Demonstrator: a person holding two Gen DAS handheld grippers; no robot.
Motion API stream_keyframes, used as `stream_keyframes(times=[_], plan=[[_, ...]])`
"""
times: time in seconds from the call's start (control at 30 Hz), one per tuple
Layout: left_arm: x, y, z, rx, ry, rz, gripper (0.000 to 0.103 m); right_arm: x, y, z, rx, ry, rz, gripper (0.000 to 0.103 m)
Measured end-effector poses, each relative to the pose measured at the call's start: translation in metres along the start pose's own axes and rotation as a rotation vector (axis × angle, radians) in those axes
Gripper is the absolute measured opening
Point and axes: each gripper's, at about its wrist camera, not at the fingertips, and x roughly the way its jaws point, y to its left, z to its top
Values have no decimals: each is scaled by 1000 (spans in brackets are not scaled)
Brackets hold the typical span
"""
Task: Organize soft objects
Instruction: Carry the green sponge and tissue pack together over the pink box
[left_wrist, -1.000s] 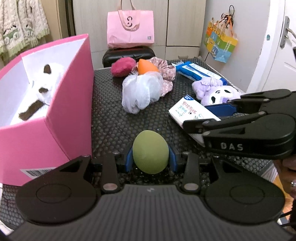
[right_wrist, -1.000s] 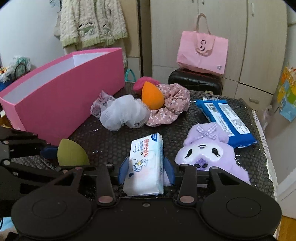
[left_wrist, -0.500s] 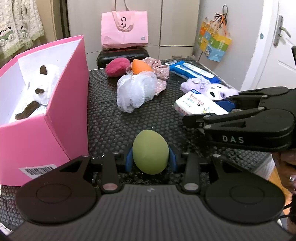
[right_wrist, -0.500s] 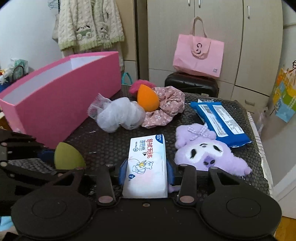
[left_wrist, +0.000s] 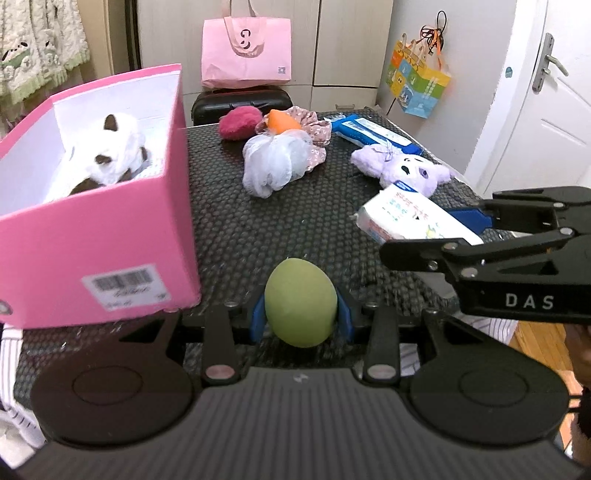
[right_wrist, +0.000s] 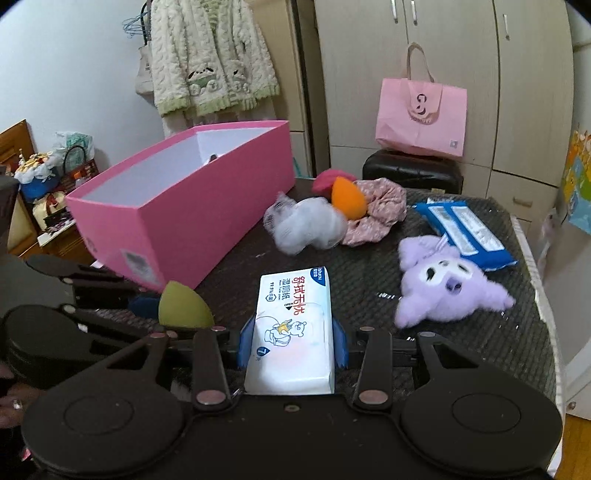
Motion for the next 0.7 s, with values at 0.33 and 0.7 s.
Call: stream_keyframes(times=[0.33, 0.7], plan=[[-45, 12, -9, 32, -7, -17, 38, -25, 25, 4, 23, 25, 124, 46], [-84, 37, 8, 23, -111, 23, 38, -33, 49, 36, -43, -14, 214, 46]])
